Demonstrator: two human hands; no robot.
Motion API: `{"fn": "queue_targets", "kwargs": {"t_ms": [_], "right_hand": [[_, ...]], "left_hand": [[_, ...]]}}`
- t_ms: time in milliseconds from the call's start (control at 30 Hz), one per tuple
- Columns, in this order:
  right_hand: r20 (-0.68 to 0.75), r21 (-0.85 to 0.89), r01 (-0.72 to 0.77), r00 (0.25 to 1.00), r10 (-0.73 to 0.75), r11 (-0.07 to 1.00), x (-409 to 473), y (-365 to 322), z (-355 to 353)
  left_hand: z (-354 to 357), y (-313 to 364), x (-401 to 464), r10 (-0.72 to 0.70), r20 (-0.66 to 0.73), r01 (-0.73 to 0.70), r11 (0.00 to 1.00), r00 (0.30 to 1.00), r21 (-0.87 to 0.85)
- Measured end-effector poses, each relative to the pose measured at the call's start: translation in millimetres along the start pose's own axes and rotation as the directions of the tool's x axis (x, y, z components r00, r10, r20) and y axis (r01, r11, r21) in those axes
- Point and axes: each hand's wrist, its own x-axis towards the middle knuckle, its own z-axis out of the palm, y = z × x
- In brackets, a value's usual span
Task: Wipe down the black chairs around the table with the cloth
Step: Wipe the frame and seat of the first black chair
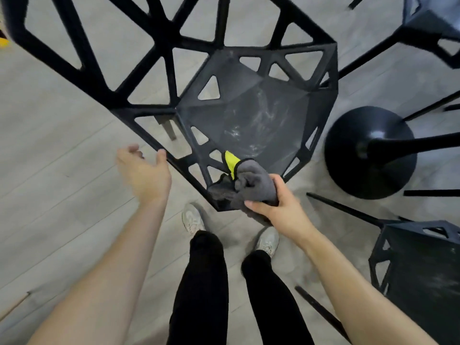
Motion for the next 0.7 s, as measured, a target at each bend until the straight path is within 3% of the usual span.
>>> {"fn": "queue_targets", "kwargs": {"t_ms": [33, 67, 100, 133, 167, 200, 233, 267, 400, 467, 567, 700], "right_hand": [[0.026, 0.023, -0.028, 0.999, 0.027, 0.999, 3.0, -8.4, 8.2], [0.066, 0.02, -0.044, 0.997, 0.042, 0.999, 5.7, -16.9, 15.2], [0.11, -0.007, -0.046, 0.993, 0.047, 0.999, 9.1, -24.3, 21.1], [0.157, -0.057, -0.038, 0.987, 0.047, 0.998, 11.9, -32.7, 26.2], [0.199, -0.12, -0.027, 0.979, 0.051, 0.992, 14.2, -41.1, 31.9], [0.223, -0.171, -0.013, 0.974, 0.051, 0.985, 16.6, -47.8, 37.7], [0.213, -0.198, -0.003, 0.976, 0.046, 0.98, 19.4, -54.1, 44.0], [0.176, -0.21, 0.002, 0.984, 0.036, 0.978, 22.6, -59.8, 50.3], [0.122, -0.178, 0.036, 0.992, -0.014, 0.983, 27.8, -73.8, 74.1], [0.113, -0.283, 0.082, 0.992, -0.051, 0.956, 21.9, -81.9, 87.3], [0.017, -0.546, 0.196, 0.975, -0.222, 0.815, 19.5, -86.2, 97.3], [-0.079, -0.621, 0.133, 0.97, -0.23, 0.773, 29.8, -96.6, 81.8]], "left_hand": [[-12.0, 3.6, 0.7, 0.187, -0.059, -0.184, 0.981, 0.981, 0.057], [-24.7, 15.1, -5.2, 0.41, 0.024, -0.41, 0.907, 0.912, 0.093], [-32.6, 25.2, -12.6, 0.58, 0.205, -0.601, 0.798, 0.788, 0.05], [-37.8, 34.6, -18.5, 0.644, 0.425, -0.694, 0.718, 0.636, -0.05], [-42.7, 45.6, -22.8, 0.613, 0.618, -0.7, 0.701, 0.492, -0.137], [-44.7, 51.0, -22.9, 0.548, 0.741, -0.661, 0.725, 0.388, -0.19], [-45.1, 52.5, -19.4, 0.499, 0.797, -0.624, 0.754, 0.34, -0.206], [-46.6, 53.6, -15.2, 0.476, 0.809, -0.593, 0.778, 0.345, -0.205], [-51.1, 45.6, 2.7, 0.422, 0.731, -0.437, 0.88, 0.536, -0.187], [-51.1, 42.2, 5.9, 0.391, 0.722, -0.374, 0.907, 0.571, -0.195], [-52.1, 46.5, 11.9, 0.381, 0.704, -0.351, 0.915, 0.6, -0.196], [-41.1, 57.1, 25.8, 0.29, 0.705, -0.243, 0.955, 0.648, -0.169]]}}
